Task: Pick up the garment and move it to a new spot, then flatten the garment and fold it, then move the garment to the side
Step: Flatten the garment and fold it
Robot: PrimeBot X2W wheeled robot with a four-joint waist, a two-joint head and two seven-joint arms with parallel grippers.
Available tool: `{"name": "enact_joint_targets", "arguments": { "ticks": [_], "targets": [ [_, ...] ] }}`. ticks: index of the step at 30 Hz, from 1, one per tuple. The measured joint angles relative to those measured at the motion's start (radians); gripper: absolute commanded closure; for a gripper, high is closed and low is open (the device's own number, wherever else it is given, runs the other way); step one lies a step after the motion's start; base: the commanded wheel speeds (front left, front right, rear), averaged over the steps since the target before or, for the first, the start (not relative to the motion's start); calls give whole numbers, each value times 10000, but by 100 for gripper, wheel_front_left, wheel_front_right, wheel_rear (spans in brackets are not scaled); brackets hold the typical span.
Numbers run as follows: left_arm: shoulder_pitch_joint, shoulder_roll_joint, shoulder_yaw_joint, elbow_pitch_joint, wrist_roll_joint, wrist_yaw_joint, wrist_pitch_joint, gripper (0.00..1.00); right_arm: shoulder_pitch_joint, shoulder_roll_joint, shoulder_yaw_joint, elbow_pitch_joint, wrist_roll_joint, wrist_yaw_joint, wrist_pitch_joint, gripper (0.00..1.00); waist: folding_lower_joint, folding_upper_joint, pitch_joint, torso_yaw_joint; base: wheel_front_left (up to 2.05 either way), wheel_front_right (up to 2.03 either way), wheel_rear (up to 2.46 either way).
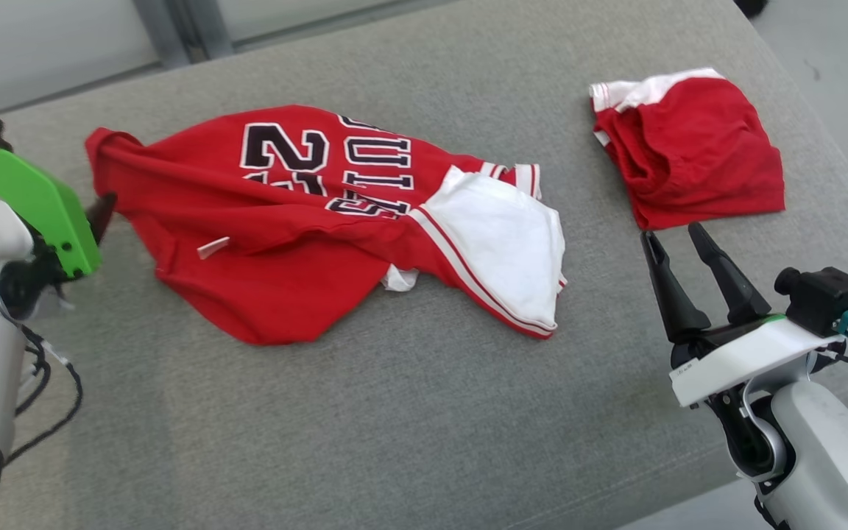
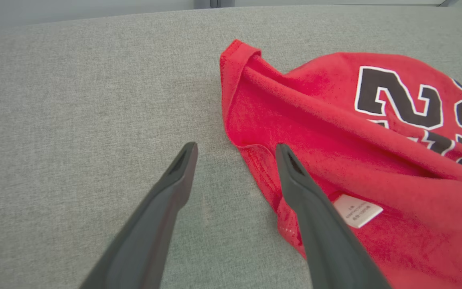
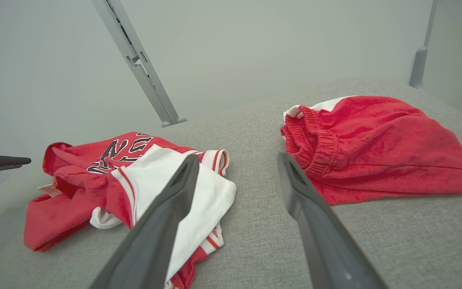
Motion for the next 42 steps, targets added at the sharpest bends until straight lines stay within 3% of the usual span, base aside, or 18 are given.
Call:
{"name": "enact_joint_targets", "arguments": {
  "ticks": [8,15,28,30,31,37,42],
  "targets": [
    [1055,81,-447,-1221,-1839,-10,2265,0,128,4,81,-2,50,2,0,0,-1,0,-544,701,0,0,0],
    [1140,113,-384,-1465,-2094,-8,2458,0,12,140,159,-90,130,0,0,0,0,0,-309,688,0,0,0],
    [895,33,-487,-1139,-2255,35,2740,0,-200,454,73,-115,115,0,0,0,-1,0,508,-165,0,0,0],
    [854,48,-485,-1064,-2255,35,2654,58,-234,481,71,-102,109,0,0,0,0,0,575,-217,0,0,0],
    [822,40,-487,-1035,-2253,35,2554,100,-249,493,54,-90,84,2,0,0,0,0,594,-220,0,0,0],
    [776,-100,-537,-1193,-2535,6,2554,100,-208,477,-159,115,27,0,0,0,0,0,419,-48,0,0,0],
    [928,12,-589,-2393,-3256,-4,2819,100,81,391,-330,194,19,0,0,0,-1,0,-31,296,0,0,0]
  ]
}}
